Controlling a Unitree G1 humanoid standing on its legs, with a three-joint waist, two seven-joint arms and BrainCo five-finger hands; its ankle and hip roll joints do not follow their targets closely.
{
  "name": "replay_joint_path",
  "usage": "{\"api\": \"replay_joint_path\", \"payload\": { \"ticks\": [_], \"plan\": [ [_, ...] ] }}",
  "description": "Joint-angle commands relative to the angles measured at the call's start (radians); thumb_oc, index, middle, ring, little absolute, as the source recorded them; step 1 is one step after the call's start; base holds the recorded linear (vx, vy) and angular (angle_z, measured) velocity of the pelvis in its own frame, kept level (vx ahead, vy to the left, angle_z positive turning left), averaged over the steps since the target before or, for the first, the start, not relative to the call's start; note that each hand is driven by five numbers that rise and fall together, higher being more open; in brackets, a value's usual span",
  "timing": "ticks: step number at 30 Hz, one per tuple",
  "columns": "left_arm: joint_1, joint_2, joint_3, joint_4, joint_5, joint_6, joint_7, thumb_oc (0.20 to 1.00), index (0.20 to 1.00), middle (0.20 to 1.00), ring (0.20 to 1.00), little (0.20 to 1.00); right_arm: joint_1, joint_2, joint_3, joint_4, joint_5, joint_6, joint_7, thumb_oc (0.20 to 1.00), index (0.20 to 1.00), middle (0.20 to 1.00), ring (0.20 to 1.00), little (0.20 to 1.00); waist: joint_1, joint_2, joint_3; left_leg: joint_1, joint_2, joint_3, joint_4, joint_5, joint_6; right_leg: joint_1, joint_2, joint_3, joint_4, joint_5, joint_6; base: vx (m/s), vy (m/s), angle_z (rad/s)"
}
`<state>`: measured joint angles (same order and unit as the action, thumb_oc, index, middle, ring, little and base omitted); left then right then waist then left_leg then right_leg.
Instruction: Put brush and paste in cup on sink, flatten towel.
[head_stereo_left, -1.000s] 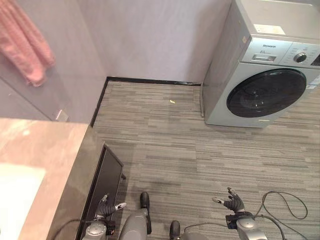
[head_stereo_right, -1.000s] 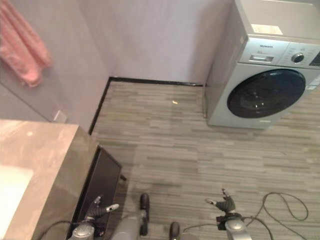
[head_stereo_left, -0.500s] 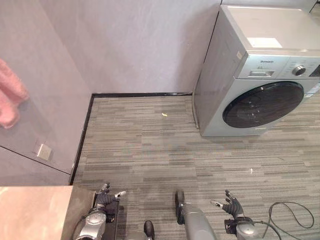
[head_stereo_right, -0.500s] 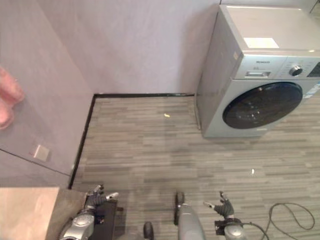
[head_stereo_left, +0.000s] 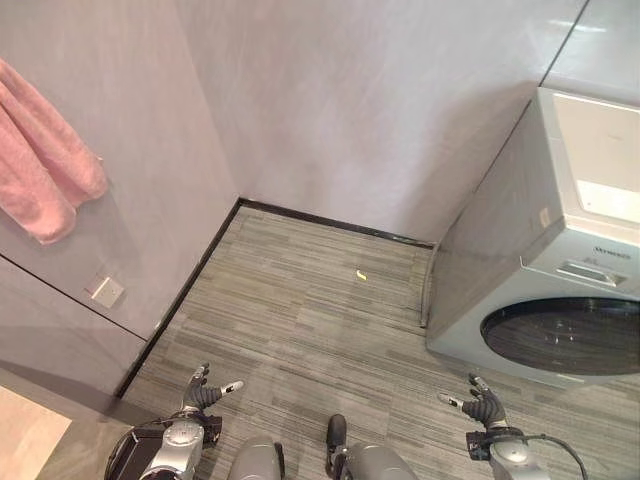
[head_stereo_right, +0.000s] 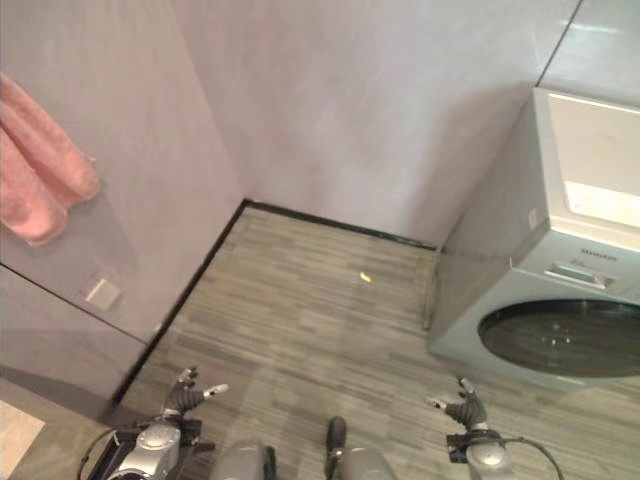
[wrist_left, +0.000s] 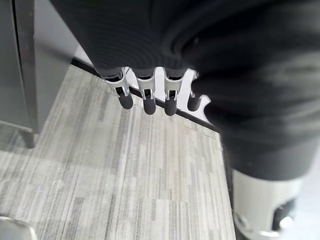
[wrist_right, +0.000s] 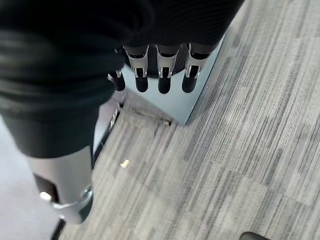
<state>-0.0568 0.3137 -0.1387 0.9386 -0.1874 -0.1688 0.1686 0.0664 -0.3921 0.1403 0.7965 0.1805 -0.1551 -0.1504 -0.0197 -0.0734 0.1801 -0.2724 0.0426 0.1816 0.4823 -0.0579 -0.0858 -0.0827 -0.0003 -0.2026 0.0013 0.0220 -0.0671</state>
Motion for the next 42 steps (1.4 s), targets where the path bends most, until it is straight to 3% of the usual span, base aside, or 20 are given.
{"api": "replay_joint_path", "payload": {
  "ticks": [1, 2, 3, 5, 8, 9, 11, 13, 14, 16, 17, 18, 19, 20, 21, 22, 24, 25, 27, 42],
  "plan": [
    [0.006, 0.047, -0.001, -0.013, 0.026, -0.026, -0.002, 1.0, 1.0, 1.0, 1.0, 1.0, 0.027, -0.037, -0.005, -0.027, -0.036, -0.037, -0.013, 1.0, 1.0, 1.0, 1.0, 1.0, 0.035, 0.049, -0.005, -0.046, 0.03, 0.027, -0.425, 0.203, 0.028, 0.137, 0.003, 0.098, 0.062, -0.098, 0.133, 0.49, 0.103, -0.15],
    [0.006, 0.047, -0.001, -0.013, 0.026, -0.027, -0.002, 1.0, 1.0, 1.0, 1.0, 1.0, 0.027, -0.037, -0.004, -0.027, -0.036, -0.038, -0.013, 1.0, 1.0, 1.0, 1.0, 1.0, 0.035, 0.047, -0.003, -0.038, 0.026, 0.028, -0.435, 0.208, 0.028, 0.14, 0.0, 0.098, 0.063, -0.1, 0.133, 0.48, 0.127, -0.22],
    [0.012, 0.045, 0.012, 0.014, 0.028, -0.028, 0.002, 1.0, 1.0, 1.0, 1.0, 1.0, 0.017, -0.032, 0.011, -0.021, -0.053, -0.035, -0.013, 1.0, 1.0, 1.0, 1.0, 1.0, 0.043, 0.052, -0.006, -0.056, 0.076, 0.043, -0.53, 0.252, 0.009, 0.168, -0.004, 0.11, 0.077, -0.132, 0.136, 0.33, 0.09, -0.28],
    [0.026, 0.046, 0.016, 0.02, 0.037, -0.023, -0.001, 1.0, 1.0, 1.0, 1.0, 1.0, 0.01, -0.029, 0.02, -0.008, -0.062, -0.028, -0.005, 1.0, 1.0, 1.0, 1.0, 1.0, 0.048, 0.058, -0.013, -0.04, 0.101, 0.064, -0.519, 0.287, -0.001, 0.206, -0.006, 0.129, 0.096, -0.163, 0.136, 0.47, 0.164, -0.4],
    [0.044, 0.045, 0.025, 0.026, 0.034, -0.019, -0.006, 1.0, 1.0, 1.0, 1.0, 1.0, 0.015, -0.009, 0.022, -0.008, -0.061, -0.022, 0.007, 1.0, 1.0, 1.0, 1.0, 1.0, 0.051, 0.064, -0.043, -0.016, 0.095, 0.067, -0.467, 0.284, 0.015, 0.236, -0.02, 0.144, 0.141, -0.203, 0.156, 0.47, 0.239, -0.58],
    [0.049, 0.044, 0.026, 0.017, 0.011, -0.02, -0.009, 1.0, 1.0, 1.0, 1.0, 1.0, 0.019, 0.0, 0.021, -0.006, -0.064, -0.021, 0.008, 1.0, 1.0, 1.0, 1.0, 1.0, 0.05, 0.05, -0.05, -0.024, 0.063, 0.059, -0.401, 0.252, 0.041, 0.202, -0.054, 0.152, 0.256, -0.189, 0.167, 0.4, 0.256, -0.48],
    [0.048, 0.043, 0.026, 0.017, 0.011, -0.02, -0.009, 1.0, 1.0, 1.0, 1.0, 1.0, 0.019, 0.0, 0.02, -0.006, -0.064, -0.021, 0.008, 1.0, 1.0, 1.0, 1.0, 1.0, 0.053, 0.054, -0.054, -0.029, 0.068, 0.059, -0.4, 0.253, 0.04, 0.197, -0.05, 0.154, 0.255, -0.186, 0.166, 0.16, 0.125, -0.26],
    [0.05, 0.047, 0.037, -0.028, -0.022, -0.019, -0.015, 1.0, 1.0, 1.0, 1.0, 1.0, 0.029, 0.01, 0.016, -0.009, -0.064, -0.016, 0.021, 1.0, 1.0, 1.0, 1.0, 1.0, 0.052, 0.034, -0.05, -0.024, 0.047, 0.092, -0.336, 0.192, 0.067, 0.168, -0.089, 0.147, 0.355, -0.113, 0.196, 0.29, 0.268, -0.06],
    [0.059, 0.055, 0.033, -0.088, -0.025, -0.015, -0.032, 1.0, 1.0, 1.0, 1.0, 1.0, 0.038, 0.011, 0.02, -0.001, -0.095, -0.004, 0.035, 1.0, 1.0, 1.0, 1.0, 1.0, 0.057, 0.019, -0.048, 0.013, 0.011, 0.1, -0.332, 0.139, 0.097, 0.14, -0.13, 0.135, 0.466, 0.003, 0.228, 0.26, 0.251, -0.08],
    [0.06, 0.06, 0.03, -0.117, -0.039, -0.012, -0.04, 1.0, 1.0, 1.0, 1.0, 1.0, 0.043, 0.011, 0.023, 0.003, -0.103, 0.001, 0.035, 1.0, 1.0, 1.0, 1.0, 1.0, 0.057, 0.021, -0.042, 0.036, -0.004, 0.091, -0.336, 0.127, 0.111, 0.115, -0.136, 0.137, 0.522, 0.058, 0.229, 0.17, 0.168, -0.12],
    [0.06, 0.06, 0.03, -0.117, -0.039, -0.012, -0.041, 1.0, 1.0, 1.0, 1.0, 1.0, 0.043, 0.01, 0.023, 0.003, -0.103, 0.001, 0.035, 1.0, 1.0, 1.0, 1.0, 1.0, 0.06, 0.024, -0.044, 0.034, 0.001, 0.092, -0.337, 0.128, 0.11, 0.112, -0.132, 0.139, 0.519, 0.063, 0.227, 0.22, 0.211, 0.05],
    [0.061, 0.078, 0.015, -0.153, -0.021, -0.011, -0.047, 1.0, 1.0, 1.0, 1.0, 1.0, 0.047, 0.009, 0.016, 0.002, -0.102, 0.003, 0.031, 1.0, 1.0, 1.0, 1.0, 1.0, 0.05, 0.037, -0.028, 0.063, -0.019, 0.067, -0.341, 0.107, 0.13, 0.065, -0.111, 0.153, 0.619, 0.137, 0.223, 0.23, 0.151, 0.12],
    [0.057, 0.082, 0.003, -0.161, -0.014, -0.006, -0.05, 1.0, 1.0, 1.0, 1.0, 1.0, 0.056, 0.009, 0.012, -0.007, -0.093, 0.001, 0.029, 1.0, 1.0, 1.0, 1.0, 1.0, 0.03, 0.041, -0.022, 0.082, -0.034, 0.034, -0.347, 0.1, 0.136, 0.015, -0.035, 0.204, 0.649, 0.119, 0.226, 0.32, 0.197, 0.26],
    [0.043, 0.082, -0.009, -0.146, -0.01, -0.006, -0.049, 1.0, 1.0, 1.0, 1.0, 1.0, 0.06, 0.01, 0.008, -0.003, -0.079, -0.004, 0.029, 1.0, 1.0, 1.0, 1.0, 1.0, 0.008, 0.044, -0.01, 0.105, -0.049, 0.001, -0.36, 0.095, 0.138, -0.043, 0.016, 0.228, 0.641, 0.077, 0.218, 0.24, 0.113, 0.57],
    [0.032, 0.08, -0.016, -0.139, -0.013, -0.008, -0.049, 1.0, 1.0, 1.0, 1.0, 1.0, 0.061, 0.015, 0.007, -0.001, -0.072, -0.006, 0.027, 1.0, 1.0, 1.0, 1.0, 1.0, -0.005, 0.046, -0.001, 0.135, -0.056, -0.004, -0.373, 0.087, 0.14, -0.08, -0.016, 0.184, 0.602, 0.05, 0.204, 0.33, 0.113, 1.01],
    [0.013, 0.07, -0.027, -0.111, -0.011, -0.009, -0.043, 1.0, 1.0, 1.0, 1.0, 1.0, 0.059, 0.019, 0.012, 0.004, -0.062, -0.01, 0.025, 1.0, 1.0, 1.0, 1.0, 1.0, -0.025, 0.049, 0.005, 0.189, -0.062, -0.02, -0.38, 0.053, 0.128, -0.114, -0.069, 0.127, 0.439, -0.015, 0.184, 0.35, 0.056, 0.98],
    [-0.012, 0.065, -0.045, -0.082, -0.006, -0.015, -0.039, 1.0, 1.0, 1.0, 1.0, 1.0, 0.062, 0.014, 0.019, -0.001, -0.05, -0.015, 0.026, 1.0, 1.0, 1.0, 1.0, 1.0, -0.054, 0.037, 0.015, 0.219, -0.101, -0.086, -0.37, 0.032, 0.12, -0.14, -0.029, 0.234, 0.255, -0.003, 0.185, 0.33, -0.044, 0.76],
    [-0.034, 0.062, -0.069, -0.072, -0.002, -0.014, -0.036, 1.0, 1.0, 1.0, 1.0, 1.0, 0.062, 0.017, 0.033, -0.01, -0.047, -0.012, 0.026, 1.0, 1.0, 1.0, 1.0, 1.0, -0.05, 0.024, 0.022, 0.205, -0.115, -0.117, -0.334, 0.024, 0.12, -0.116, -0.024, 0.263, 0.31, 0.02, 0.198, 0.22, -0.084, 1.22],
    [-0.037, 0.051, -0.083, -0.051, 0.017, -0.017, -0.041, 1.0, 1.0, 1.0, 1.0, 1.0, 0.063, 0.012, 0.053, -0.002, -0.069, -0.011, 0.034, 1.0, 1.0, 1.0, 1.0, 1.0, -0.045, 0.013, 0.007, 0.203, -0.121, -0.124, -0.335, 0.016, 0.118, -0.076, -0.033, 0.238, 0.253, -0.011, 0.188, 0.1, -0.078, 1.25],
    [-0.011, 0.055, -0.059, -0.027, -0.009, -0.02, -0.03, 1.0, 1.0, 1.0, 1.0, 1.0, 0.046, -0.018, 0.07, -0.023, -0.101, -0.015, 0.04, 1.0, 1.0, 1.0, 1.0, 1.0, -0.002, 0.009, -0.018, 0.18, -0.107, -0.18, -0.379, 0.056, 0.084, -0.008, -0.014, 0.161, 0.172, -0.057, 0.156, 0.04, -0.075, 0.17]
  ]
}}
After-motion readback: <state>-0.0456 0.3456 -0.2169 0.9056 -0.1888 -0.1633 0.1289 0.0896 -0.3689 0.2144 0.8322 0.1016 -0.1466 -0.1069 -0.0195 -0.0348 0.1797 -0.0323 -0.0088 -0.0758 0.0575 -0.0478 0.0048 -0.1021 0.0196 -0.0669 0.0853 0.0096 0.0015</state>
